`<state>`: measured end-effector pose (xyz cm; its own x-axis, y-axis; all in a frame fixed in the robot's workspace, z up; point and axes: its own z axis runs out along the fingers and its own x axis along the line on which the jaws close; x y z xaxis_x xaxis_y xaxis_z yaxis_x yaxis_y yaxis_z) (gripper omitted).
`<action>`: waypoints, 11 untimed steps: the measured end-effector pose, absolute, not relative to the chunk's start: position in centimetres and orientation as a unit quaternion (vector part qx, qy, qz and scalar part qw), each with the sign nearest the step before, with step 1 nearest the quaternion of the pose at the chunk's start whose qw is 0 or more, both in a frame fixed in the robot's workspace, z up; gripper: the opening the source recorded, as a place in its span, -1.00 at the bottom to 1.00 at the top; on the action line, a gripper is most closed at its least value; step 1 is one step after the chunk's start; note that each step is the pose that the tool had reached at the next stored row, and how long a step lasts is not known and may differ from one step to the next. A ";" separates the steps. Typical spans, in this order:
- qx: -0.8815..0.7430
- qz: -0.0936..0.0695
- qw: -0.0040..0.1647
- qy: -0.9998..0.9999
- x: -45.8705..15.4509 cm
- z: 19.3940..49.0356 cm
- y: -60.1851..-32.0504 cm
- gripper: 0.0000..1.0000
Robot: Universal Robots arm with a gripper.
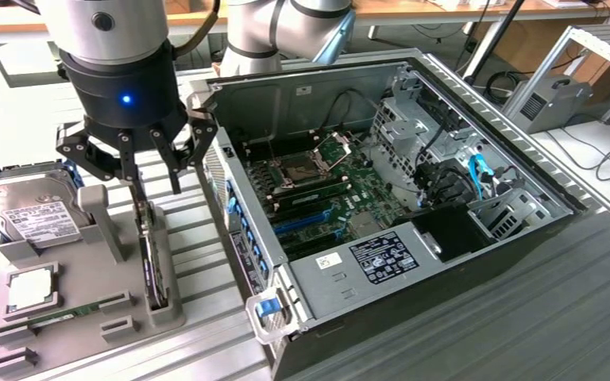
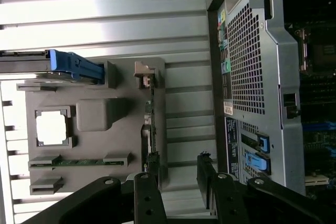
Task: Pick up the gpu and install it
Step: 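Pick up the gpu and move the gpu toward the slot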
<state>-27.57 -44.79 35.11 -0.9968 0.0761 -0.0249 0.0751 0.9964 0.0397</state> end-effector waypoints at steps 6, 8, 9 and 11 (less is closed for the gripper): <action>0.038 0.019 0.013 0.999 -27.6 35.0 -44.9 -0.16; 0.038 0.019 0.013 0.999 -27.6 35.0 -44.9 -0.16; 0.038 0.019 0.013 0.999 -27.6 35.0 -44.9 -0.16; 0.038 0.019 0.013 0.999 -27.6 34.9 -44.9 -0.16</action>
<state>-27.59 -44.95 34.89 -0.9968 0.0761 -0.0248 0.0751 0.9964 0.0396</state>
